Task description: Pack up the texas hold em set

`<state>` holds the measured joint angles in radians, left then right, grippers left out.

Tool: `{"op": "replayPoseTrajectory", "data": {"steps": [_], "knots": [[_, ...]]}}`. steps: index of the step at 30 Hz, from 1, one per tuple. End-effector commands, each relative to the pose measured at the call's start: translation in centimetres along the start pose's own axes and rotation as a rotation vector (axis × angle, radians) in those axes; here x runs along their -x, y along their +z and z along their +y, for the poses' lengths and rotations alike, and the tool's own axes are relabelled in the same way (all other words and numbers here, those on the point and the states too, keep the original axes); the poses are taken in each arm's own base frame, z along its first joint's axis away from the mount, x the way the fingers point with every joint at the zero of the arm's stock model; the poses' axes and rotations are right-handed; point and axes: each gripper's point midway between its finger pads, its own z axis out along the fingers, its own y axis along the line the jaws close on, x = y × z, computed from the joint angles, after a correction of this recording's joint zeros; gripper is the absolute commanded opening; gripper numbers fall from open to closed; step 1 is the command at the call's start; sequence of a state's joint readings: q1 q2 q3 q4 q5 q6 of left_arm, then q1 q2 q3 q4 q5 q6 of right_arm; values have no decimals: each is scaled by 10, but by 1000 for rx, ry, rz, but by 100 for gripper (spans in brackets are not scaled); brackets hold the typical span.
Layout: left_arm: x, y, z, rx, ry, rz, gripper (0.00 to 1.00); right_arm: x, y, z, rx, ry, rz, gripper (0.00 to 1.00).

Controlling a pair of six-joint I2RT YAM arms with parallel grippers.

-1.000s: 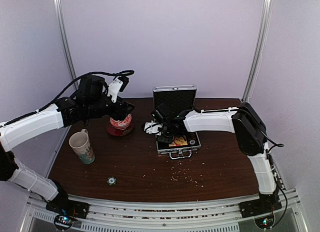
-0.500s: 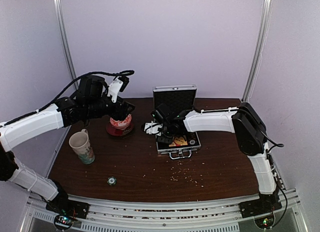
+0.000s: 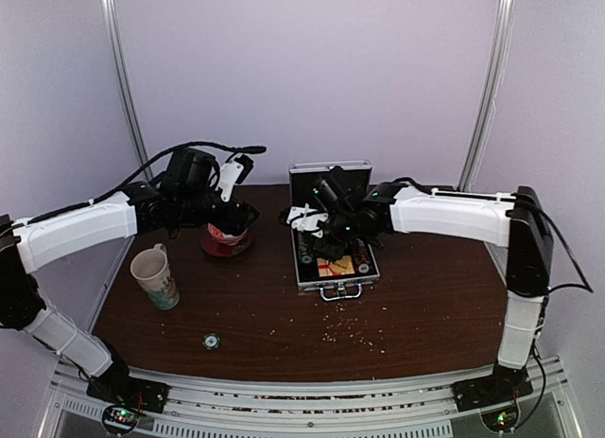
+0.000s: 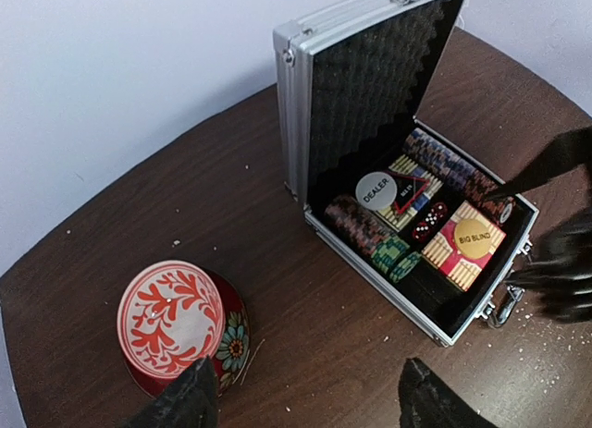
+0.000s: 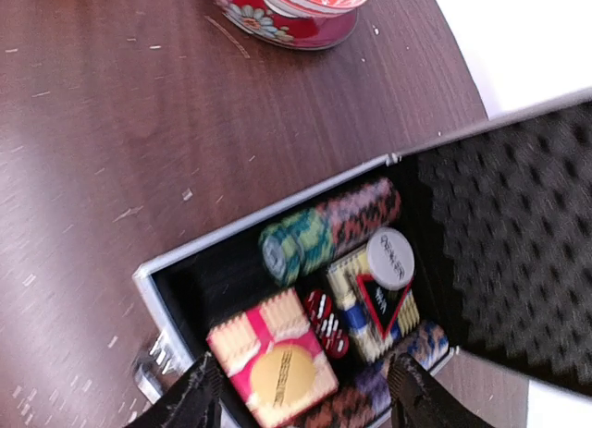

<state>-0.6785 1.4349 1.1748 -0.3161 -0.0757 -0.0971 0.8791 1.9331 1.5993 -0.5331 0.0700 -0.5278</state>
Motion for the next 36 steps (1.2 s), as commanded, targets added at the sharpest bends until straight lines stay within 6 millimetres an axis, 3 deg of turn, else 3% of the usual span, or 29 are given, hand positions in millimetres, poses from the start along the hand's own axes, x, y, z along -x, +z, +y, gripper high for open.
{"op": "replayPoseTrajectory", "data": {"steps": [1,5,9,14,20,25,36], "knots": [[-11,0,6,31,-67,109,65,-41,-31,30,140,69,12,63],[-51,-12,-6,8,-117,245,59,-80,-51,32,182,152,-33,66],[-109,-25,-20,-6,-144,432,56,-110,-65,19,225,282,-107,66],[-174,-40,-41,-53,-180,621,55,-131,-82,-5,219,412,-189,67],[-229,-54,-64,-88,-205,767,57,-146,-85,-15,205,464,-214,70],[-254,-61,-75,-92,-197,838,58,-149,-79,-15,210,463,-195,71],[-277,-58,-75,-58,-169,899,60,-154,-73,-11,219,452,-173,71]]}}
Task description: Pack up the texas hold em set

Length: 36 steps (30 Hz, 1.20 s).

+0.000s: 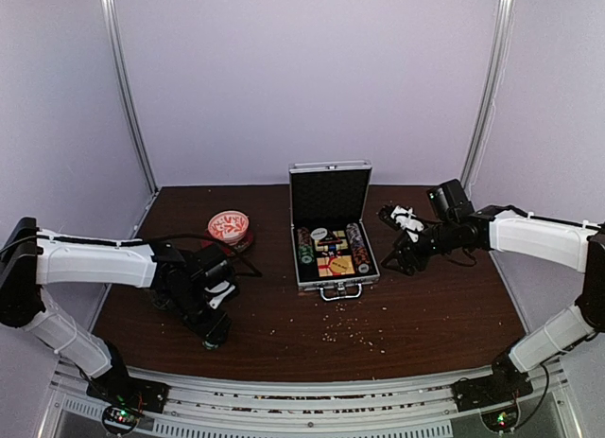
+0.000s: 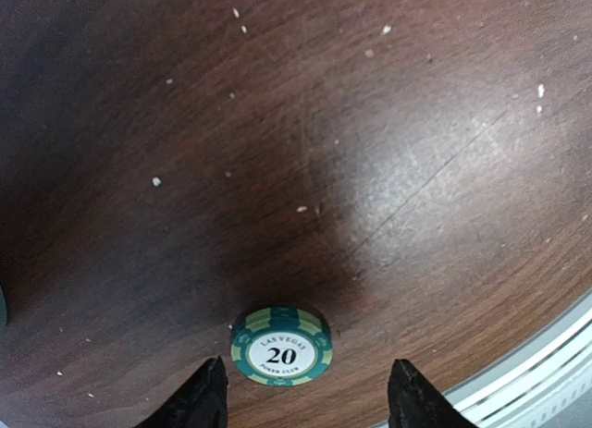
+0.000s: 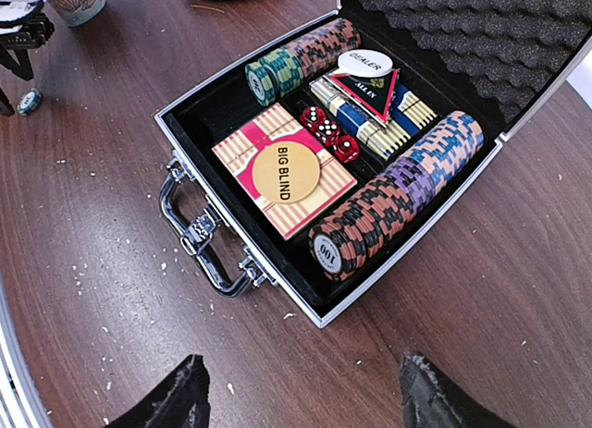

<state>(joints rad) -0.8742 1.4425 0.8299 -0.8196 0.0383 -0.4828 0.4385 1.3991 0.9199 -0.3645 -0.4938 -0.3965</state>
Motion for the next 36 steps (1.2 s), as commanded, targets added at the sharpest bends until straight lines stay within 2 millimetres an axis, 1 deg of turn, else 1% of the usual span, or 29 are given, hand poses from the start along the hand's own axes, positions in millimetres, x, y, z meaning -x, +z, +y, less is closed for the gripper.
{"op": "replayPoseTrajectory", "data": {"steps": [1,16,29,36], "knots": [[-4,10,3,35,-7,25,60,-2,4,-1,5,-7,1,71],[-9,23,11,87,-7,70,52,-9,9,0,22,-8,26,72],[-14,29,9,84,4,99,44,-14,15,2,47,-9,53,72],[-15,30,9,94,9,108,43,-16,16,2,52,-8,60,72]]}}
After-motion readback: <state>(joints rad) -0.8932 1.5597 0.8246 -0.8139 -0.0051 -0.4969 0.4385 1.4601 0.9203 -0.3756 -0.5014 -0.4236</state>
